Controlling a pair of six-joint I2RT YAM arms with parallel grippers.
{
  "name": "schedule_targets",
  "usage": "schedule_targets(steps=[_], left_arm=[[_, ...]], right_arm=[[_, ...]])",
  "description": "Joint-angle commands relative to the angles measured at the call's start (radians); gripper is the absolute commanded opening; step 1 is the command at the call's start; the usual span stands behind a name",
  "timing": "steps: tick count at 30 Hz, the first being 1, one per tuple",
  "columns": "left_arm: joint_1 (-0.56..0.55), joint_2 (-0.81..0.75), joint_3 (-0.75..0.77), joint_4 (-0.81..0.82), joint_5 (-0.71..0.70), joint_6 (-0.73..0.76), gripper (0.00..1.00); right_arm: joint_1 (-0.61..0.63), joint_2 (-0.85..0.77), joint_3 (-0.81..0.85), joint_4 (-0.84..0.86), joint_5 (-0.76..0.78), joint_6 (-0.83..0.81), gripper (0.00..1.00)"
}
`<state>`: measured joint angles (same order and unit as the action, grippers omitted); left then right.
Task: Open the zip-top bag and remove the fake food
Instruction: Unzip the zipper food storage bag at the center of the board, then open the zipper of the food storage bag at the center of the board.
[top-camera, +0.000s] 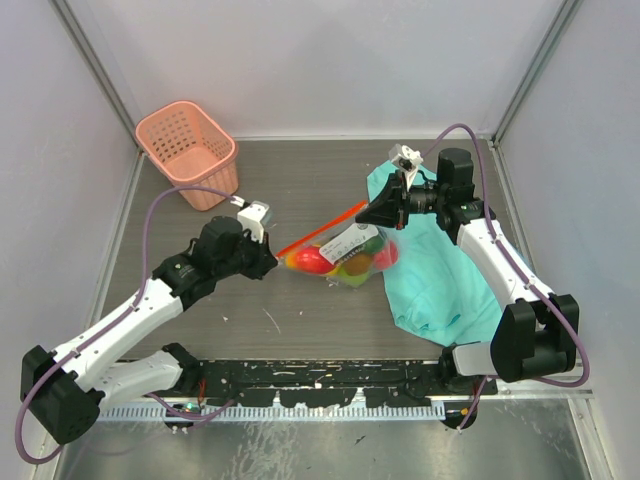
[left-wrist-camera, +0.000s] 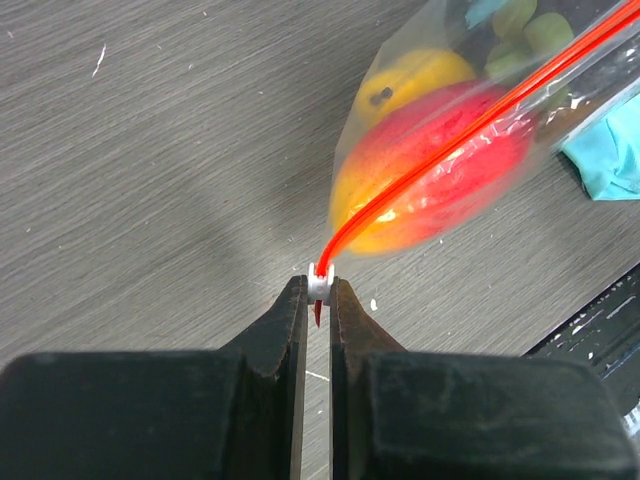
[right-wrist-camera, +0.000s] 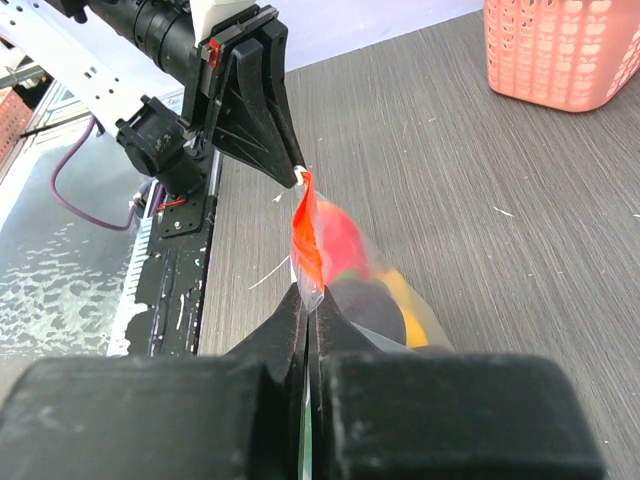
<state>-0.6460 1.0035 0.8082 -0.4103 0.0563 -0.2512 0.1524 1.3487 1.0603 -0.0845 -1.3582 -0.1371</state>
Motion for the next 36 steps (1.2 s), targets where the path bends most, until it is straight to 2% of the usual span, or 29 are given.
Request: schedule_targets(steps=[1,3,8,11,14,18,20,23,31,36], left_arm=[[0.017,-0.013,-0.006,-0.06,-0.06,-0.009,0.18],[0.016,-0.029,0.0,-0.067,-0.052,-0.025,0.39],[0.016,-0.138,0.006,-0.027,0.035,-0.064,0.81],[0.018,-0.233,-0.021,0.051,0.098,-0.08,0.99],[0.029,-0.251,-0.029,0.122,0.165,-0.085,0.98],[0.068,-0.136,0.068,0.151,0.28,-0.086,1.0],[0.076,-0.06,0.117,0.18,0.332,-0.089,0.87],[0.077,0.053,0.187,0.209,0.375,-0.088,0.57],[0.078,0.212,0.27,0.26,0.481,-0.089,0.43],[0.077,0.25,0.265,0.287,0.546,-0.098,0.4]], right_arm=[[-0.015,-0.01,0.019,0.045,-0.014,-0.011,0.01],[-0.015,-0.01,0.021,0.04,-0.016,-0.014,0.01],[-0.014,-0.002,0.041,-0.023,-0.023,-0.066,0.01],[-0.012,0.008,0.067,-0.113,-0.023,-0.143,0.01],[-0.008,0.014,0.096,-0.224,-0.004,-0.249,0.01],[0.01,0.034,0.141,-0.357,0.012,-0.395,0.01],[0.027,0.049,0.165,-0.447,0.017,-0.471,0.01],[0.051,0.063,0.182,-0.5,0.028,-0.527,0.01],[0.087,0.081,0.195,-0.55,0.045,-0.586,0.01],[0.089,0.09,0.203,-0.568,0.035,-0.598,0.01]])
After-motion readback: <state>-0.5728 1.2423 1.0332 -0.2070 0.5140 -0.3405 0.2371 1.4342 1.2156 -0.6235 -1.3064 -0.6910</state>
